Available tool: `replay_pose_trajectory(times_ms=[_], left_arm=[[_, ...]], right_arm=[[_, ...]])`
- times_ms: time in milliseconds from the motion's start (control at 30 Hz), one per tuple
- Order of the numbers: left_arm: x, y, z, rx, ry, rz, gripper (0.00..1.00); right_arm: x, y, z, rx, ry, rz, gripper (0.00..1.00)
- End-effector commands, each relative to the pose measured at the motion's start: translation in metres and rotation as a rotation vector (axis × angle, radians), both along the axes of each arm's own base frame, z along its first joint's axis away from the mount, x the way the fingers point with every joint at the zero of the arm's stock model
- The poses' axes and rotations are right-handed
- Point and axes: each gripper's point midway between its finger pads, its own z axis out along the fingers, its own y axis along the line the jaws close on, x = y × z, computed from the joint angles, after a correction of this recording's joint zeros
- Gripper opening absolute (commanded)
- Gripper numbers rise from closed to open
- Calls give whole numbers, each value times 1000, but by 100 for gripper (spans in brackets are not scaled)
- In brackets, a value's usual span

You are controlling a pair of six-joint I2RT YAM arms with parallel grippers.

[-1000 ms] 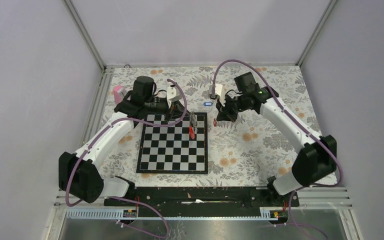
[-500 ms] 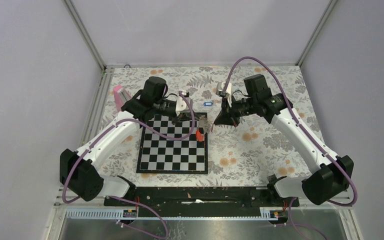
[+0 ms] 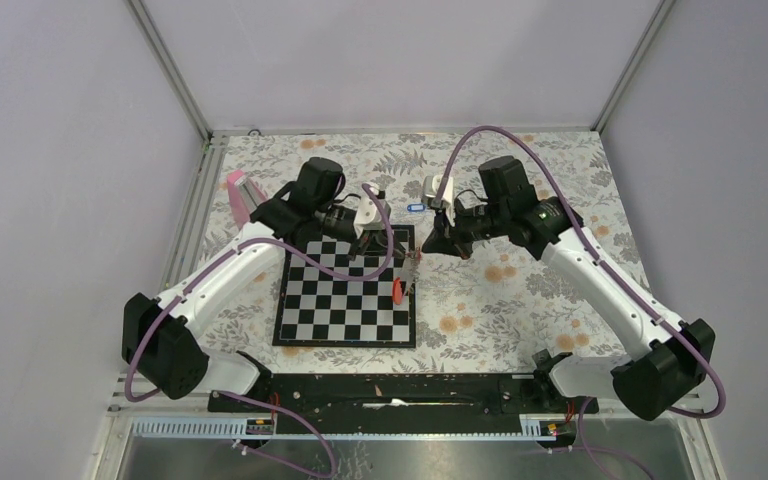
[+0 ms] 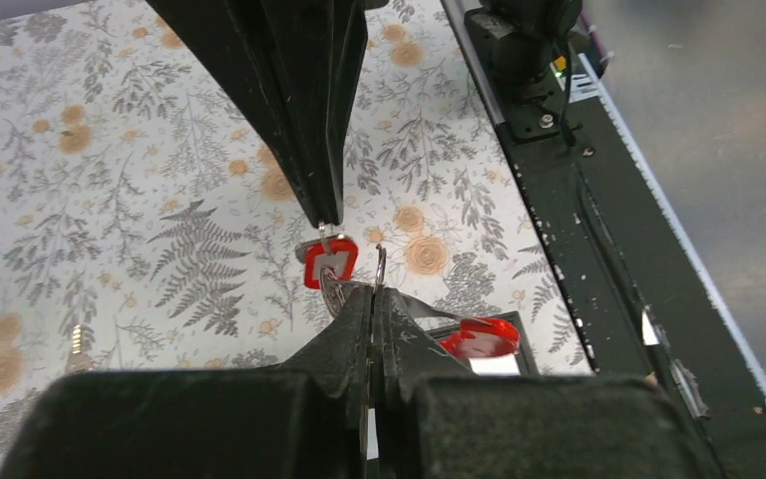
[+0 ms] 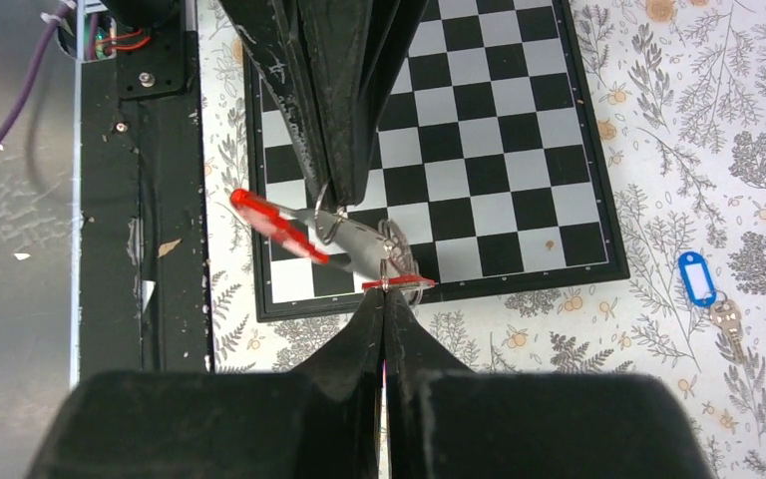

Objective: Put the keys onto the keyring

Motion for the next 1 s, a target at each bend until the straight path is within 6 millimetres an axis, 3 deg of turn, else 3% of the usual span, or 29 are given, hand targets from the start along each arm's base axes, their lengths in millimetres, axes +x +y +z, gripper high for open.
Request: replay_pose_trajectory(times_ms=[0,967], left_arm=[[-14,-5,21,-68,45,-53,0],[1,-12,16,-46,135,38,0]], right_arm=[[4,5,10,10,-126,9,0],[-11,7,27,30,-219,75,0]])
